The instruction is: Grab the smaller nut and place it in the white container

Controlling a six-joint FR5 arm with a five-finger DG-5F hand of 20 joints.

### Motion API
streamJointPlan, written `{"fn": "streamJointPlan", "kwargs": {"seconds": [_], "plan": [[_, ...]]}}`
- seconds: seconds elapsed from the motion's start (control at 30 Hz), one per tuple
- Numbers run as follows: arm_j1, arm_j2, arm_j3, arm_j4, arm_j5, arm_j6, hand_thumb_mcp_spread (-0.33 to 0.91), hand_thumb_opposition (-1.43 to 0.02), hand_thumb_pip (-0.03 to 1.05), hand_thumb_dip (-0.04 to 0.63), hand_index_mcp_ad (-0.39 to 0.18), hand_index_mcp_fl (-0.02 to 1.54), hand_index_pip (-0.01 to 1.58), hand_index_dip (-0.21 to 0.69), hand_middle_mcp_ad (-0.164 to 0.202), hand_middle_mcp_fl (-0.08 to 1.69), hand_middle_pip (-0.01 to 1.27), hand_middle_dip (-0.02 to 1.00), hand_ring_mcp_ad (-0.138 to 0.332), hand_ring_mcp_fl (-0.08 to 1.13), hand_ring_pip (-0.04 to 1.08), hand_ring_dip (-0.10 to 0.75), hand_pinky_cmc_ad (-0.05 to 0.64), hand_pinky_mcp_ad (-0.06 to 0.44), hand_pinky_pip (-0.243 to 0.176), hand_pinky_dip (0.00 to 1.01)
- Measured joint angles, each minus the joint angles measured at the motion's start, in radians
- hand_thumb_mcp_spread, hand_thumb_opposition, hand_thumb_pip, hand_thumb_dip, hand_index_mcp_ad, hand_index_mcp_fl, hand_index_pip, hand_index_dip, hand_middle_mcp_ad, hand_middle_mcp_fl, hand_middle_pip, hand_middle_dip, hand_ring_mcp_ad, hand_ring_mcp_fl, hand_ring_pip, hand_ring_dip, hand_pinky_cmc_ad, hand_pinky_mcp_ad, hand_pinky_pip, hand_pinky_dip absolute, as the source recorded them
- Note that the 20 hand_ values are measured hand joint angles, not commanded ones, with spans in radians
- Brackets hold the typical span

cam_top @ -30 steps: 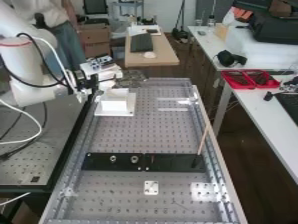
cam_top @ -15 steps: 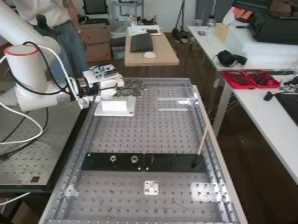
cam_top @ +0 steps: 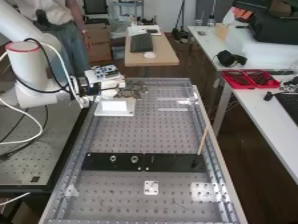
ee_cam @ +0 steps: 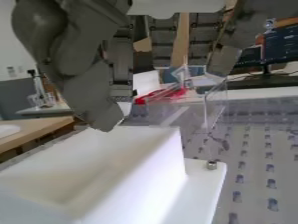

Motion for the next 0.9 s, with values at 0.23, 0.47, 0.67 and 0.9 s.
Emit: {"fn": "streamJointPlan", "kwargs": {"seconds": [0.23,0.47,0.67,0.9], "plan": [[-0.019,0.056,0.038,0.004,0.038,0.049,0.36,-0.84,0.87,0.206,-0.162,0.02,1.52,-0.136,0.073,0.01,0.13,0.24,0.183,0.00,0.13,0.119,0.305,0.180,-0.089,0.64],[-0.063,0.164,0.157,-0.053,0.127,0.122,0.29,-0.82,0.87,0.206,-0.162,0.02,1.28,-0.148,0.075,0.01,0.13,0.24,0.183,0.00,0.14,0.108,0.307,0.229,-0.089,0.70],[-0.092,0.211,0.268,-0.161,0.255,0.141,0.24,-0.79,0.83,0.206,-0.162,0.02,0.96,-0.154,0.075,0.01,0.13,0.24,0.183,0.00,0.13,0.108,0.309,0.264,-0.106,0.71],[-0.096,0.219,0.336,-0.293,0.397,0.123,0.21,-0.77,0.81,0.206,-0.159,0.09,0.57,-0.091,0.075,0.01,0.12,0.24,0.183,0.00,0.09,0.108,0.312,0.279,-0.108,0.71]]}}
